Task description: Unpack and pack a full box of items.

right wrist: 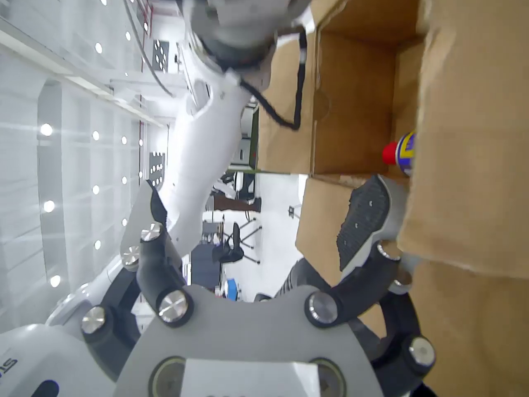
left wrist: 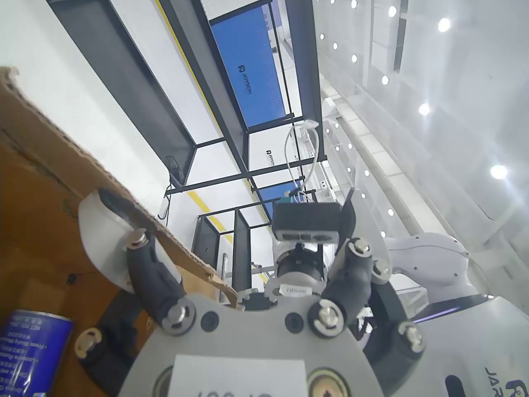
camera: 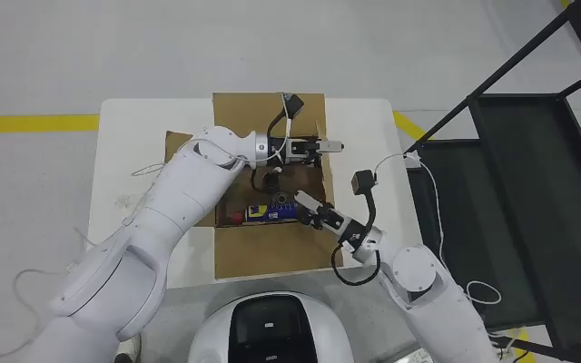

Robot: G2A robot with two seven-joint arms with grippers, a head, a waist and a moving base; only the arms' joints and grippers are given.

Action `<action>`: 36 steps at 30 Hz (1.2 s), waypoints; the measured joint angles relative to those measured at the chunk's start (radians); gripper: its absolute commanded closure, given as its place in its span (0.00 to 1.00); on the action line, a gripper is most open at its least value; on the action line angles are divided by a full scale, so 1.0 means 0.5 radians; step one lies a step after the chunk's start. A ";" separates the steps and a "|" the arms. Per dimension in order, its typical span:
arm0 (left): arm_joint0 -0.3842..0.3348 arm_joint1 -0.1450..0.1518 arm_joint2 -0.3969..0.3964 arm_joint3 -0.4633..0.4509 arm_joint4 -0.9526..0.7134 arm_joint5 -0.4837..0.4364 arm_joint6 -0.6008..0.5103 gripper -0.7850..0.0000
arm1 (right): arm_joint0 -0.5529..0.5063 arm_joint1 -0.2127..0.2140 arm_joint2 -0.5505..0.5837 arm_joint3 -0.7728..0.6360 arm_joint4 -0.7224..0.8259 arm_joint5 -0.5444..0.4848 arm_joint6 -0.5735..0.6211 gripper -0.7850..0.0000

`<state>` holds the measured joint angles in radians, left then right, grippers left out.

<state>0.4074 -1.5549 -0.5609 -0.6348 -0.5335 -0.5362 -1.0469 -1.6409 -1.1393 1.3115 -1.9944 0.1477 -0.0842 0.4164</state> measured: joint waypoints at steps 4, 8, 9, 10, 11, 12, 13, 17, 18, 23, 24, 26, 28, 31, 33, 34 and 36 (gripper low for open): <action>-0.001 0.004 -0.034 0.026 0.050 -0.070 0.005 0.00 | -0.095 0.007 0.125 -0.026 -0.004 -0.024 -0.123 0.00; 0.034 0.054 -0.105 -0.008 0.162 -0.202 0.086 0.00 | -0.160 0.014 0.235 -0.051 0.007 0.001 -0.170 0.00; 0.044 0.073 -0.132 -0.029 0.186 -0.227 0.095 0.00 | -0.175 0.015 0.256 -0.052 0.018 0.004 -0.178 0.00; 0.060 0.102 -0.170 -0.063 0.220 -0.251 0.102 0.00 | -0.191 0.015 0.283 -0.048 0.035 0.005 -0.190 0.00; 0.075 0.126 -0.201 -0.096 0.248 -0.260 0.102 0.00 | -0.200 0.015 0.302 -0.041 0.049 0.005 -0.199 0.00; 0.093 0.153 -0.235 -0.137 0.278 -0.264 0.102 0.00 | -0.204 0.015 0.320 -0.031 0.065 0.005 -0.207 0.00; 0.122 0.190 -0.286 -0.203 0.320 -0.262 0.104 0.00 | -0.207 0.015 0.338 -0.017 0.090 0.005 -0.215 0.00; 0.273 0.330 -0.496 -0.535 0.474 -0.163 0.097 0.00 | -0.185 0.011 0.395 0.058 0.140 0.032 -0.280 0.00; 0.322 0.365 -0.555 -0.639 0.514 -0.122 0.090 0.00 | -0.175 0.010 0.404 0.077 0.140 0.041 -0.300 0.00; 0.711 0.563 -0.976 -1.362 0.784 0.191 0.008 0.00 | -0.103 0.000 0.399 0.197 0.103 0.107 -0.410 0.00; 0.790 0.592 -1.055 -1.493 0.822 0.250 -0.008 0.00 | -0.088 -0.003 0.389 0.227 0.128 0.109 -0.412 0.00; 0.962 0.645 -1.226 -1.765 0.879 0.369 -0.048 0.00 | -0.049 -0.010 0.379 0.319 0.180 0.116 -0.435 0.00; 1.105 0.683 -1.378 -1.974 0.912 0.447 -0.071 0.00 | -0.014 -0.017 0.357 0.405 0.193 0.107 -0.439 0.00; 1.263 0.722 -1.561 -2.161 0.928 0.494 -0.084 0.00 | 0.031 -0.024 0.327 0.508 0.219 0.091 -0.430 0.00; 1.338 0.740 -1.652 -2.222 0.929 0.502 -0.084 0.00 | 0.062 -0.028 0.308 0.561 0.209 0.097 -0.434 0.00; 1.382 0.751 -1.707 -2.248 0.926 0.500 -0.085 0.00 | 0.083 -0.030 0.293 0.588 0.178 0.113 -0.445 0.00; 1.448 0.765 -1.787 -2.273 0.916 0.488 -0.084 0.00 | 0.108 -0.034 0.266 0.610 0.140 0.137 -0.458 0.00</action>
<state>1.1313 -1.1721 -1.4547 -1.7712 -0.0754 -0.2922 -1.0889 -1.5871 -1.1566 1.4445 -1.6893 0.2178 -0.0155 0.1872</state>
